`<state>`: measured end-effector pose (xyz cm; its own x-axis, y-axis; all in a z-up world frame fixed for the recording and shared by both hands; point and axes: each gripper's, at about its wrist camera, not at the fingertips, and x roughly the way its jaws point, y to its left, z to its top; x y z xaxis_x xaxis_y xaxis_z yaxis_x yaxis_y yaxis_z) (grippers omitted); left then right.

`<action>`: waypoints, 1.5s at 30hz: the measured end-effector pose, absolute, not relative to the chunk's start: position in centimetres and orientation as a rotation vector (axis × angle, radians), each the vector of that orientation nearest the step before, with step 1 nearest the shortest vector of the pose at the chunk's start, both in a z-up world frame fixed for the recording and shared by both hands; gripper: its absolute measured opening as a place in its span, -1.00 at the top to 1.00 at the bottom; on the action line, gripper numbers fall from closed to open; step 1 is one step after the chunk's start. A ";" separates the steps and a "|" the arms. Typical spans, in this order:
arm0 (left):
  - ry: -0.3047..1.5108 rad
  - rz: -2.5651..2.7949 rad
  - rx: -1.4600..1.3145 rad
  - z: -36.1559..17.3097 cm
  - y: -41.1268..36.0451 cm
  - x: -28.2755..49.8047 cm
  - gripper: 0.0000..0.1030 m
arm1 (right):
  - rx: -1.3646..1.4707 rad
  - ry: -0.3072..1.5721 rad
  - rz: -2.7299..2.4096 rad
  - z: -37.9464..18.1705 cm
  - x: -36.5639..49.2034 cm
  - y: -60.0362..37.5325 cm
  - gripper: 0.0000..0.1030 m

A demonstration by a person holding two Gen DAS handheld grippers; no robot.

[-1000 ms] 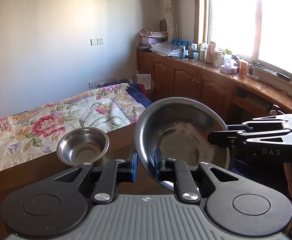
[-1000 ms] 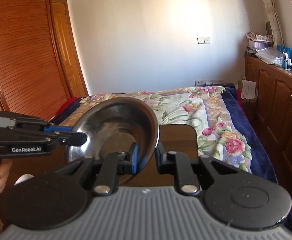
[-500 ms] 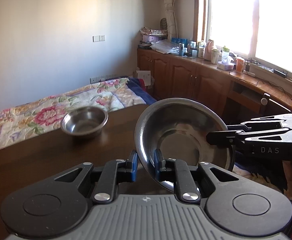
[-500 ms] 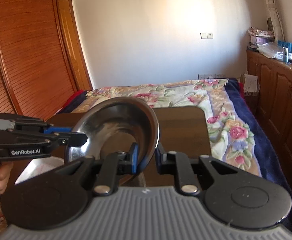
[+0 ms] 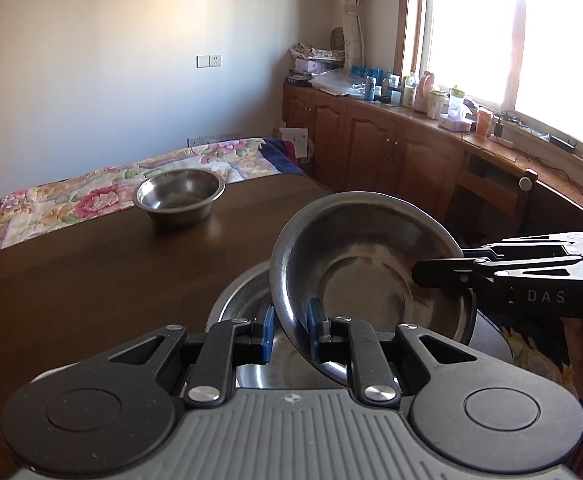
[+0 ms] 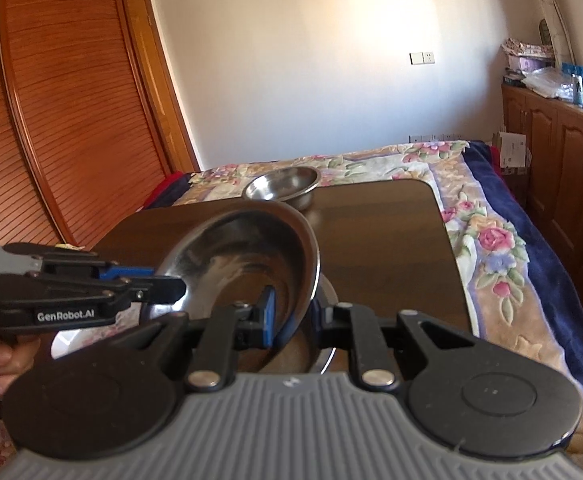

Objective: Organize plates and bowls

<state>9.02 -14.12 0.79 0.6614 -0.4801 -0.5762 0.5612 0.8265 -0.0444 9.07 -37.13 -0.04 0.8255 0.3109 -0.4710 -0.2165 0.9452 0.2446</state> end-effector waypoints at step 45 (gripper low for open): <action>0.573 -0.530 0.122 -0.1 -11.9 9.1 0.64 | 0.049 0.563 0.244 -0.9 10.2 -34.8 0.74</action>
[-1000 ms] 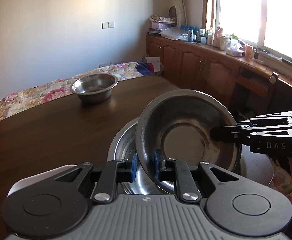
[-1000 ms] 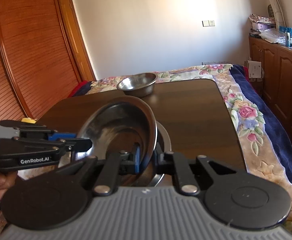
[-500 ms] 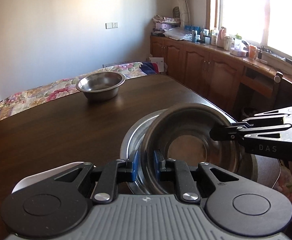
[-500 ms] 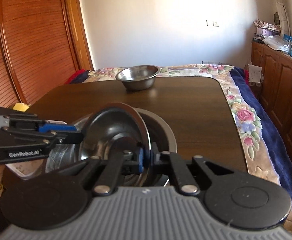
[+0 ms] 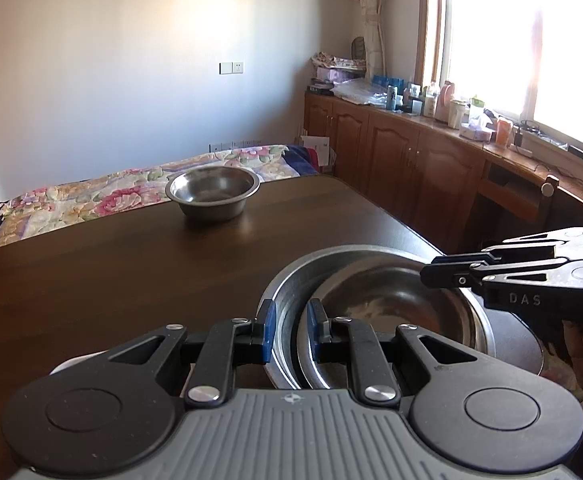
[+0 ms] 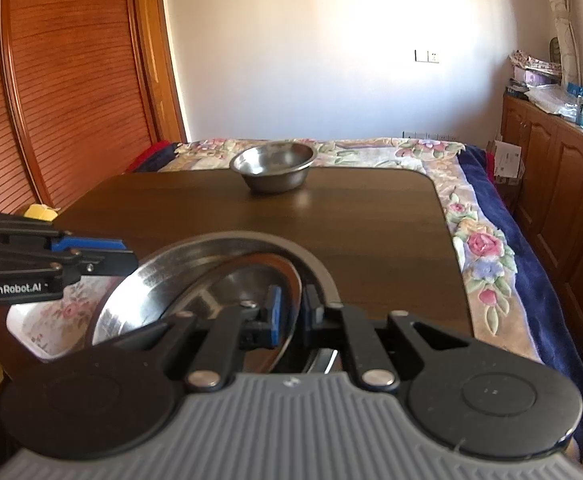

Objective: Organize plates and bowls

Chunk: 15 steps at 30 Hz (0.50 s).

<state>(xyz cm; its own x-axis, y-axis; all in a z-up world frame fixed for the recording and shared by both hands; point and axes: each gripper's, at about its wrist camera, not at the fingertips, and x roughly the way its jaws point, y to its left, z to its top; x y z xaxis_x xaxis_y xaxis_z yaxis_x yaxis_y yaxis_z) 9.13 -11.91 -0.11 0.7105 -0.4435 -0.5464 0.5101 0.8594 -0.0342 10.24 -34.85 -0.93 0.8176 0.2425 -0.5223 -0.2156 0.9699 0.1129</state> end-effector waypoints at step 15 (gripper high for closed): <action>0.551 -0.531 0.110 1.0 -11.3 8.9 0.64 | 0.013 0.389 0.187 2.6 8.8 -37.0 0.26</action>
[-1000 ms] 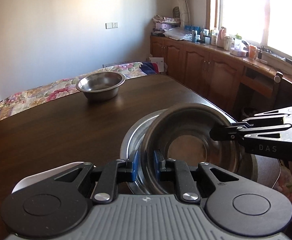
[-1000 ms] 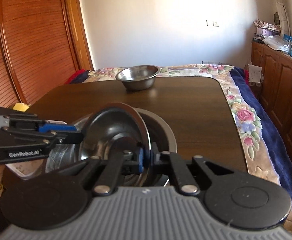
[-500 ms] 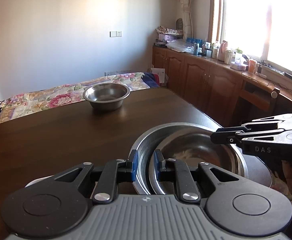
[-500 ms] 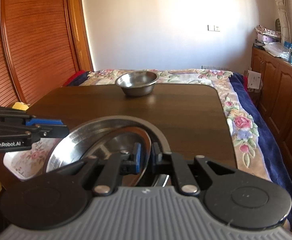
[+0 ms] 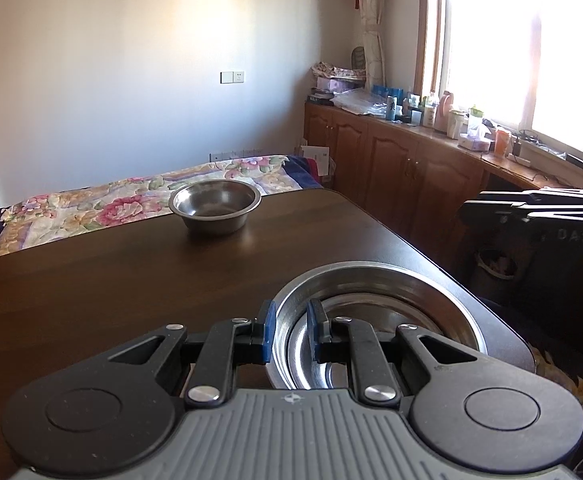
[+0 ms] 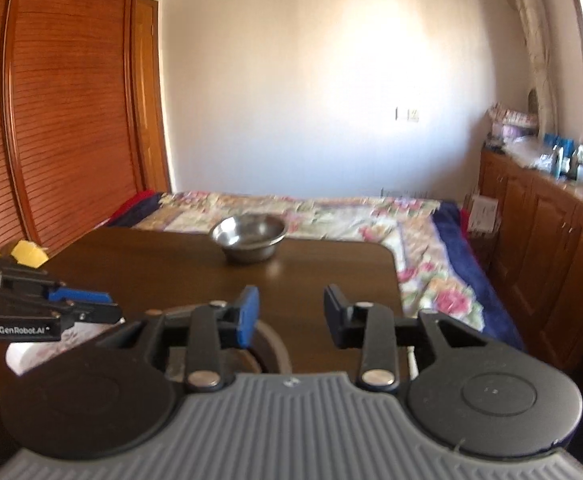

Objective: Organize plates and bowls

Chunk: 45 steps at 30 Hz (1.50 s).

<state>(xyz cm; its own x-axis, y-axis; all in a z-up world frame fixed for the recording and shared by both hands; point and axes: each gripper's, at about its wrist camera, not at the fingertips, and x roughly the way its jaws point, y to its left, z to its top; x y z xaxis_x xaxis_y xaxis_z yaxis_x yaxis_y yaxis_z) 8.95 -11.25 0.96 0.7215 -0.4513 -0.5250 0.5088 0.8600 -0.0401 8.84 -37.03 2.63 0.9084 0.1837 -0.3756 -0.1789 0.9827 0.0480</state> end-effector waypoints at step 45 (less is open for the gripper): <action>0.577 -0.425 0.091 2.0 -10.8 21.8 0.64 | -0.011 0.395 0.238 3.8 19.5 -38.4 0.26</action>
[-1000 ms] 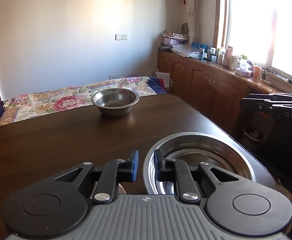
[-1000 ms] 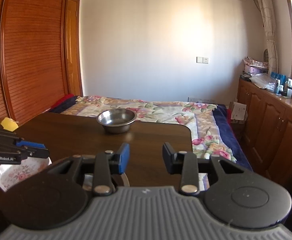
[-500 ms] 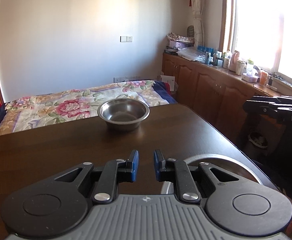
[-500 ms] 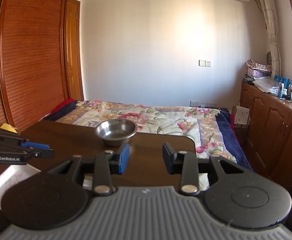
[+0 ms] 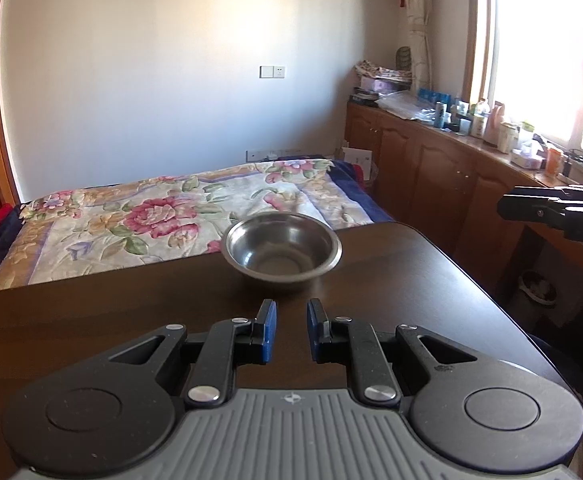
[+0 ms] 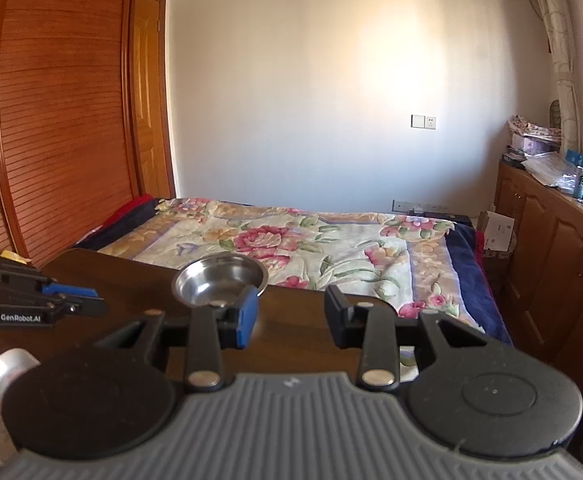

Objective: Organize plates and bowls

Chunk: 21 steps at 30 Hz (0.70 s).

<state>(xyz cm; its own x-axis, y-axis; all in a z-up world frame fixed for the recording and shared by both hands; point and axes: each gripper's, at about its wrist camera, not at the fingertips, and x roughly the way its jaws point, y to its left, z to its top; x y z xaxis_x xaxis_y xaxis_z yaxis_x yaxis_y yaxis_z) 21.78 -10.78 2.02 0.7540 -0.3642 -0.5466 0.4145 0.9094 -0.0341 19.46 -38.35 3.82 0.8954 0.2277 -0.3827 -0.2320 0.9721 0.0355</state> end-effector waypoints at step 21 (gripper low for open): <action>0.654 -0.381 0.082 -0.2 -12.5 33.2 0.64 | -0.006 0.558 0.348 1.3 30.4 -36.6 0.26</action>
